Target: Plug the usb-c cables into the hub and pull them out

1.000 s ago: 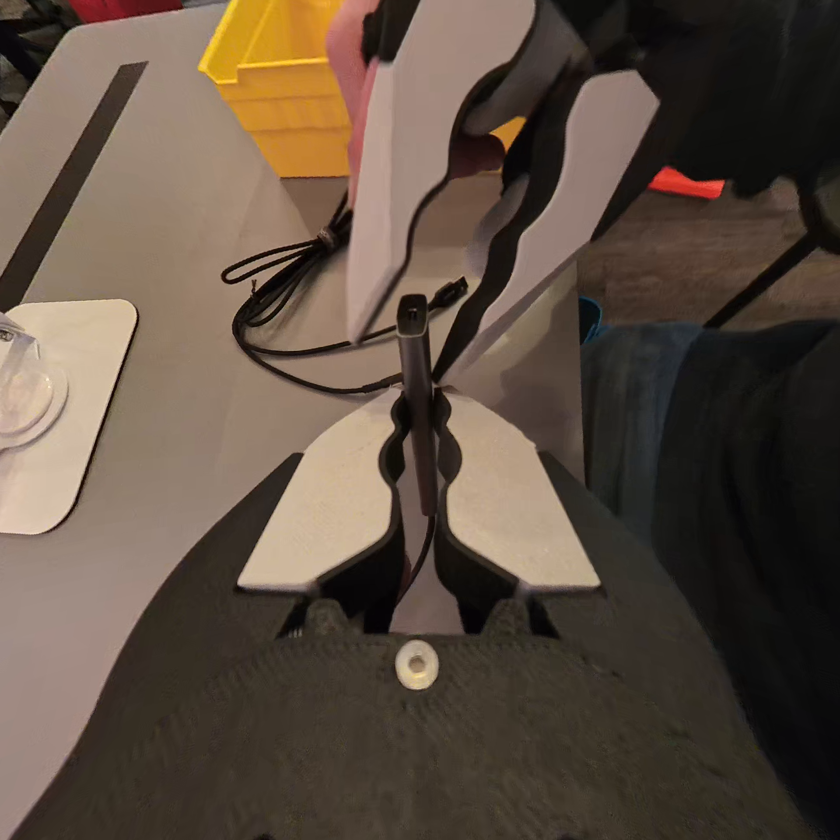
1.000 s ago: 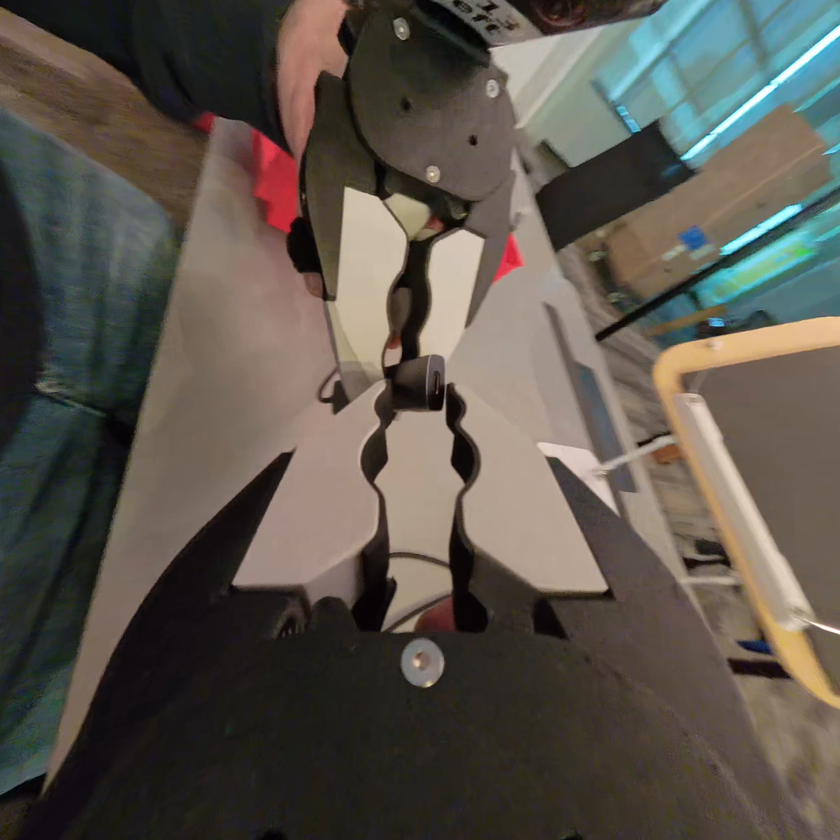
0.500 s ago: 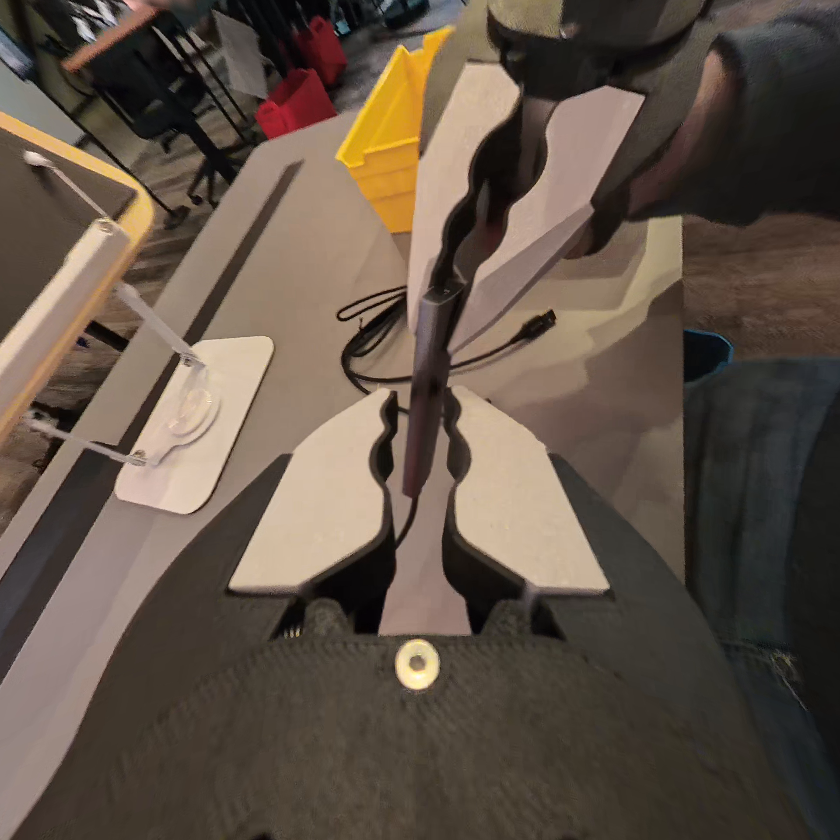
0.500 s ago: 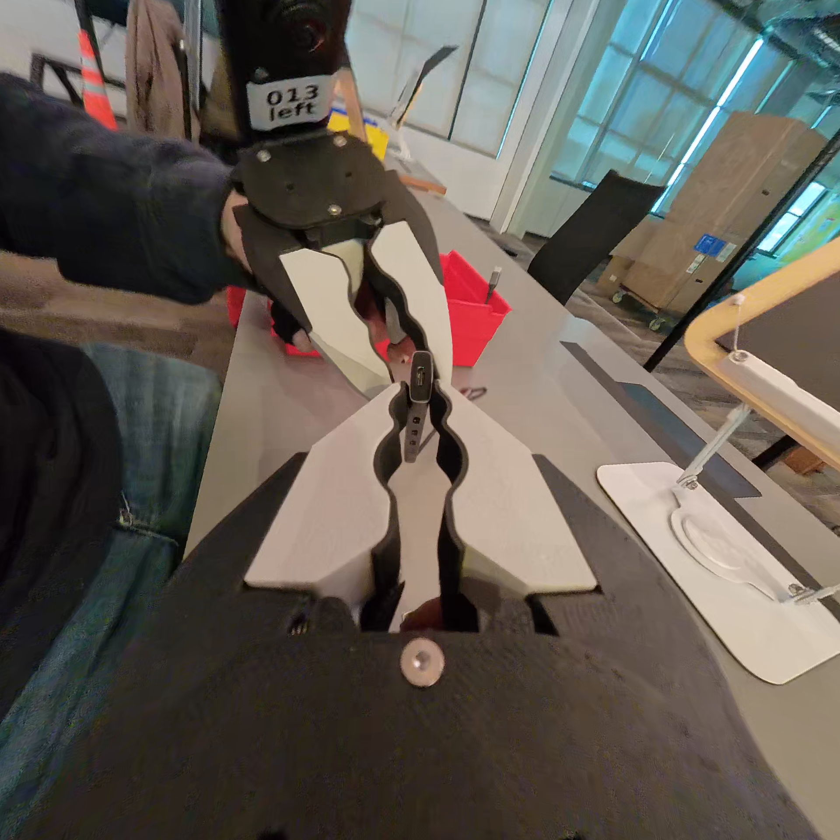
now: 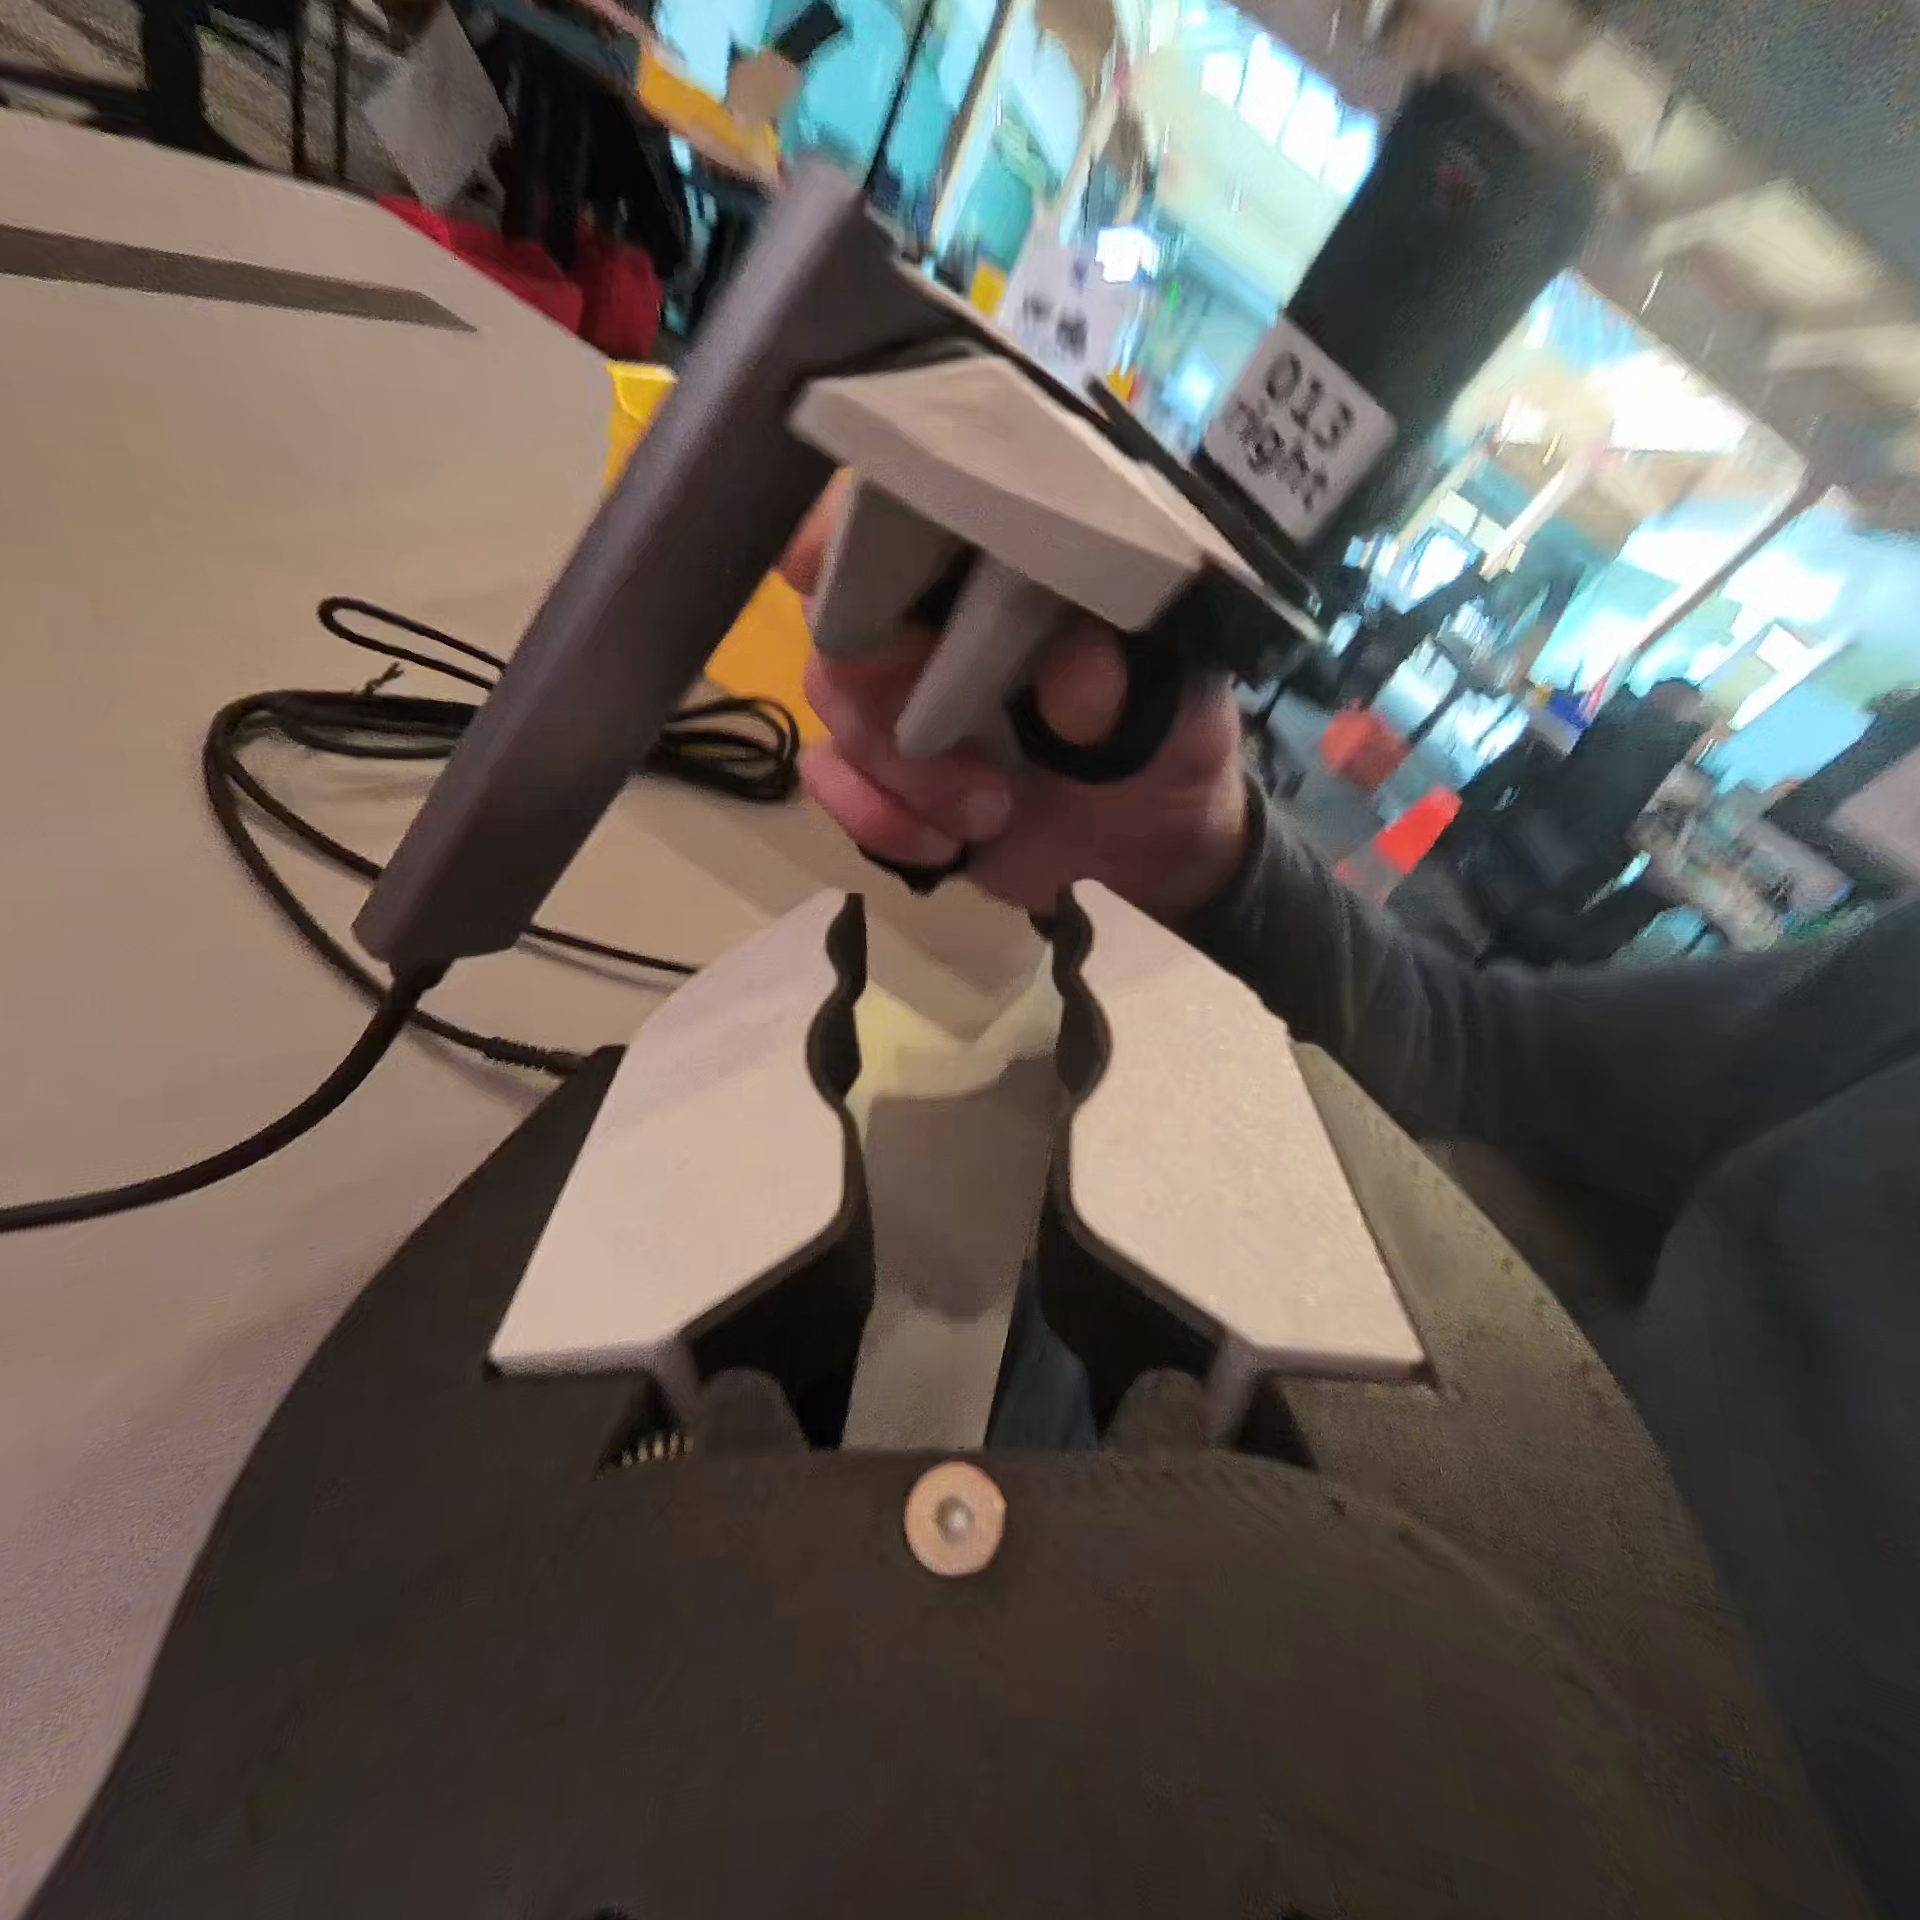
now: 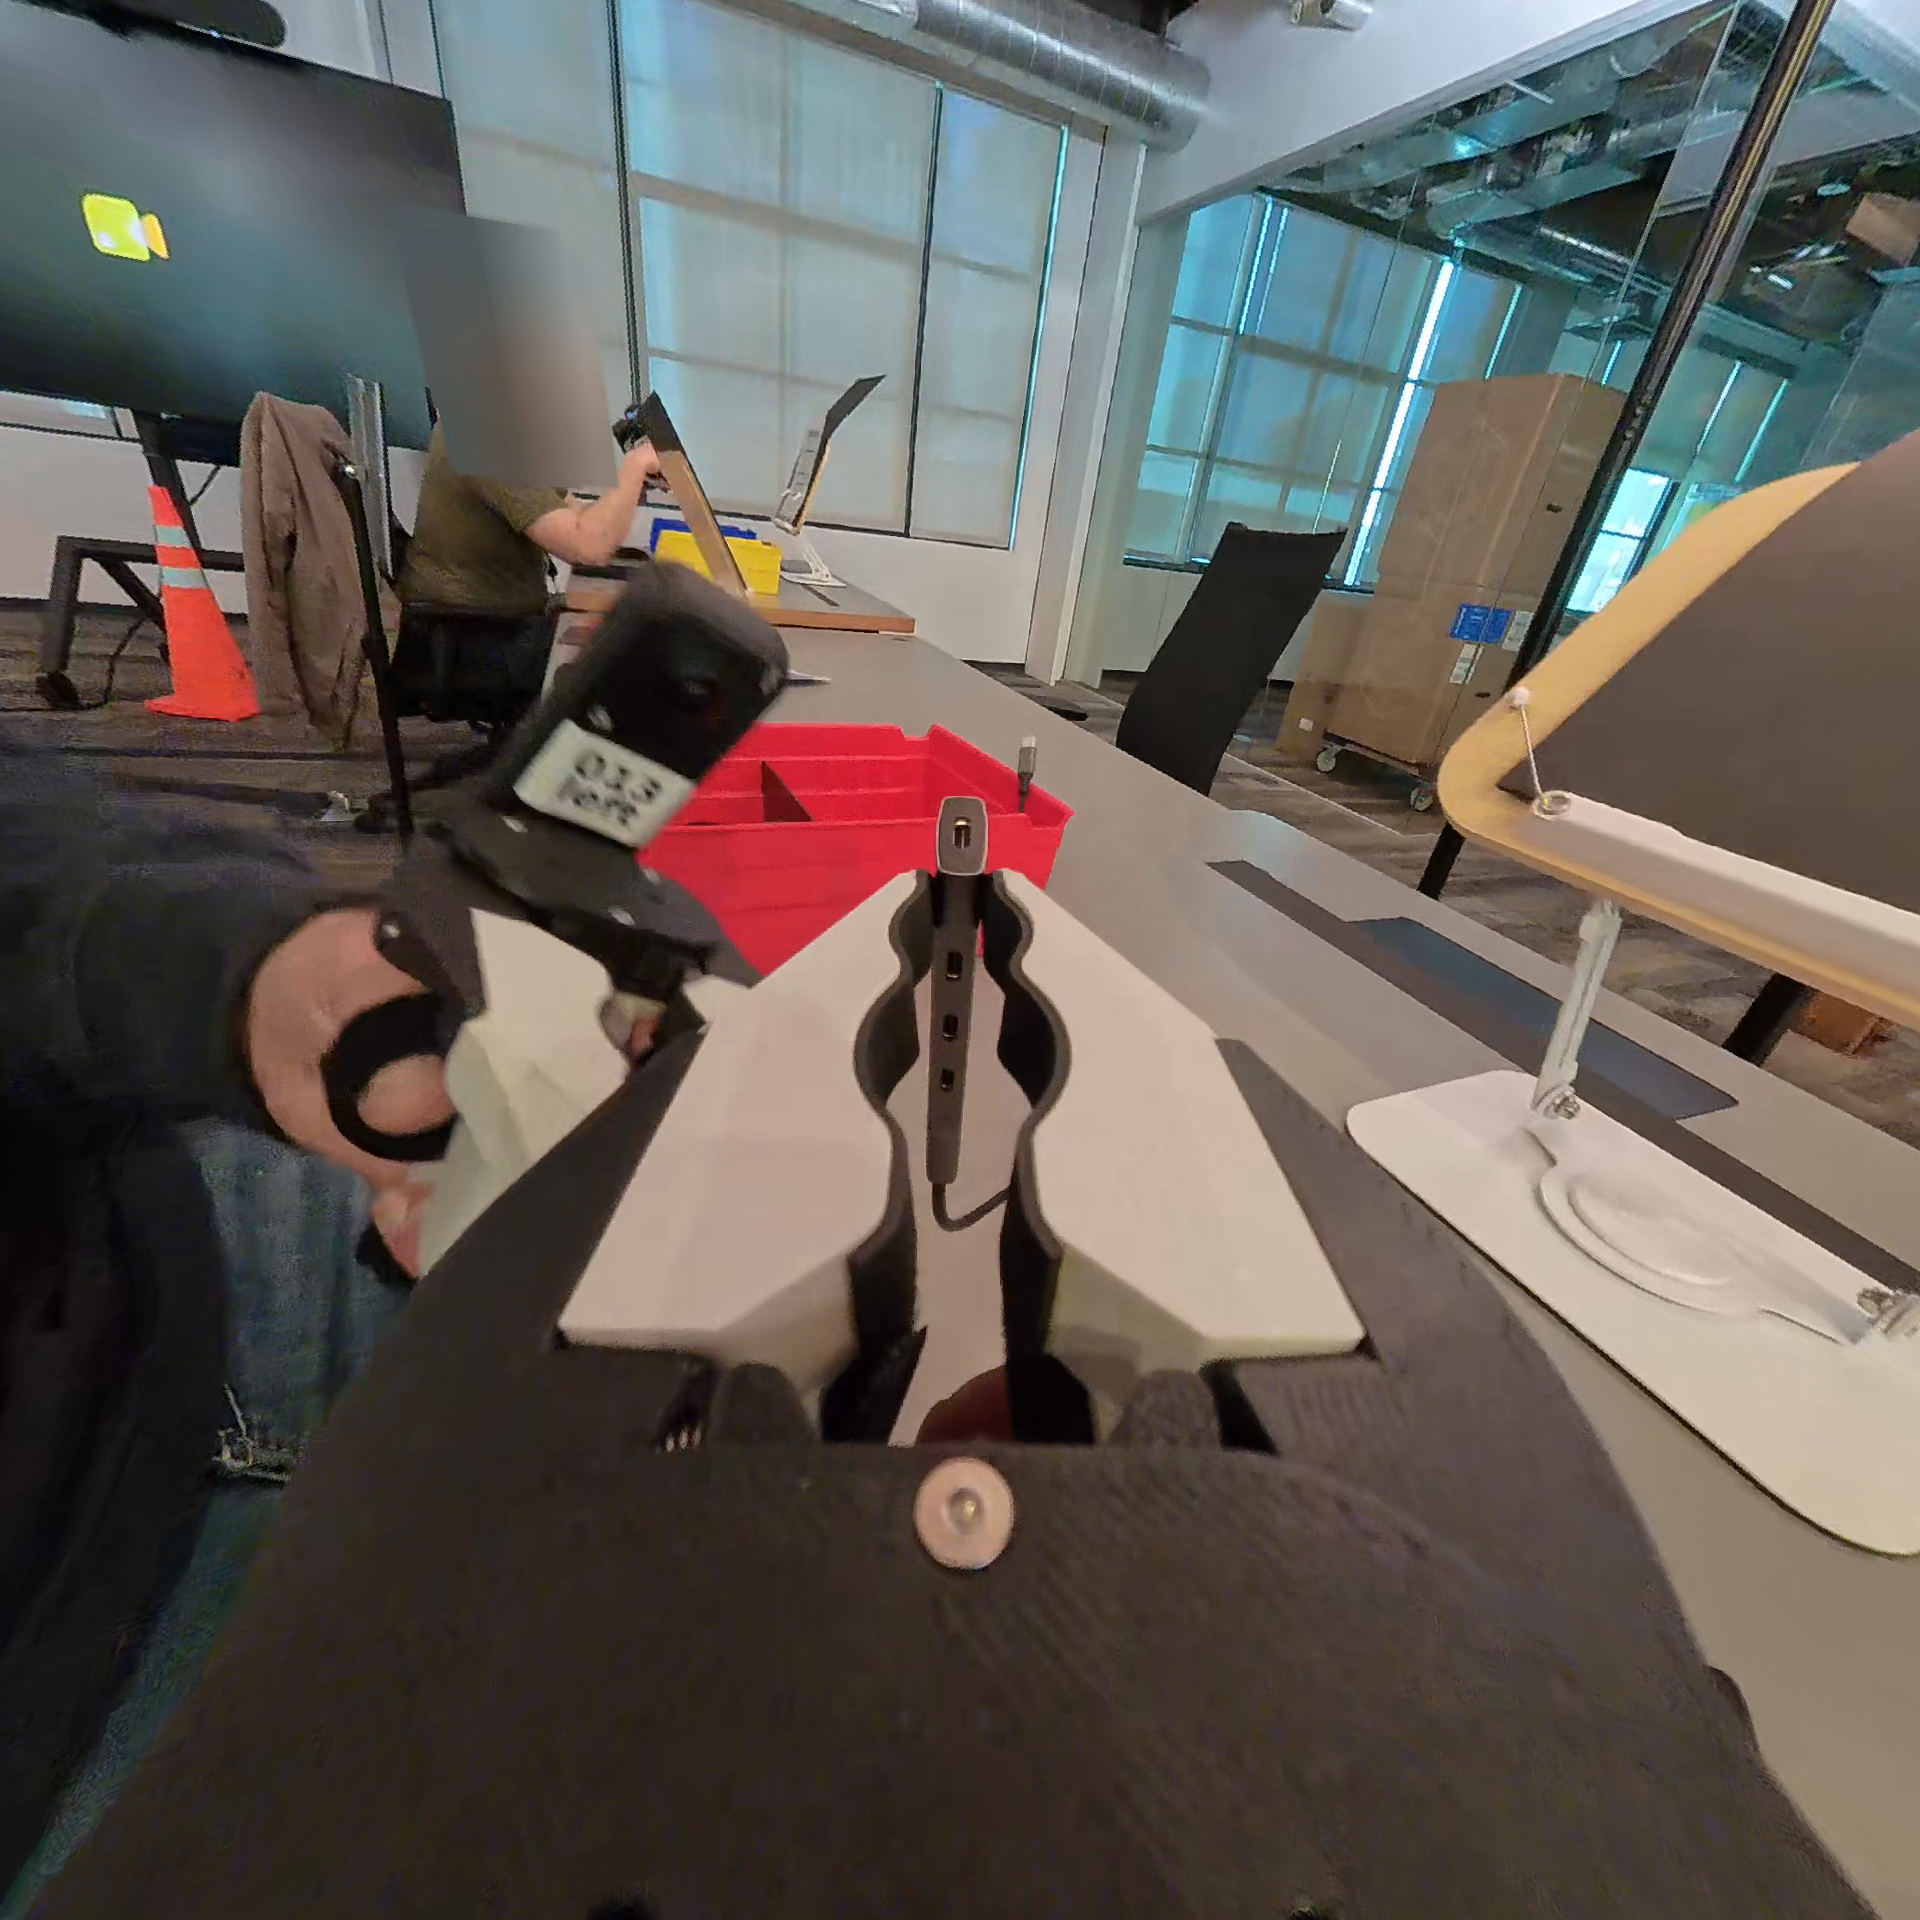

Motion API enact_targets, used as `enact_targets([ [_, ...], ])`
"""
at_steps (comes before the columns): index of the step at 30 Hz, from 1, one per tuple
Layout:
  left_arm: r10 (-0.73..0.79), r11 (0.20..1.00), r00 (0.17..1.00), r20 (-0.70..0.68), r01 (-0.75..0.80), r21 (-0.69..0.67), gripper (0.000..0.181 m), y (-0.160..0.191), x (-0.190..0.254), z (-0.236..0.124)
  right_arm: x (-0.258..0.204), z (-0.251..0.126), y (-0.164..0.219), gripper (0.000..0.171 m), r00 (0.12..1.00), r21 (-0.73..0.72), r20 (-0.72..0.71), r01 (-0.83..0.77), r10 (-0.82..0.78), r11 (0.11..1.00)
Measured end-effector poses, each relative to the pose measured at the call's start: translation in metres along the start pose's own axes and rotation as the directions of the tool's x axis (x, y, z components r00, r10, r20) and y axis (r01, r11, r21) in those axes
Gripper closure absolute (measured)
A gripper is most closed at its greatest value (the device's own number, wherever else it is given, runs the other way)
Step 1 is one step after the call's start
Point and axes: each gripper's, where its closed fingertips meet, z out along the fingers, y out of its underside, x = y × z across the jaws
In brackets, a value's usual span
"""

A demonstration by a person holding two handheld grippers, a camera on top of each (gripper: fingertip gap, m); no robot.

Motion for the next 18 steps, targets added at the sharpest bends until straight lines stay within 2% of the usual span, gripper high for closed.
enact_targets([
  [5,-0.132,0.949,0.989,-0.062,0.144,0.282,0.144,-0.02,-0.016,0.006,-0.013,0.003,-0.008,0.166,1.0,0.02,0.007,0.029,-0.03,0.999],
  [8,-0.14,0.908,0.986,-0.085,0.162,0.385,0.142,-0.035,-0.018,-0.001,-0.009,-0.002,-0.015,0.165,1.0,0.071,-0.005,-0.02,0.02,0.997],
  [14,-0.142,0.834,0.981,-0.131,0.19,0.519,0.149,-0.062,-0.016,-0.021,0.001,-0.009,-0.023,0.166,0.987,0.19,0.016,-0.163,0.163,0.968],
  [18,-0.102,0.802,0.987,-0.124,0.155,0.576,0.152,-0.08,-0.011,-0.033,0.006,-0.015,-0.024,0.165,0.966,0.25,0.064,-0.259,0.251,0.933],
])
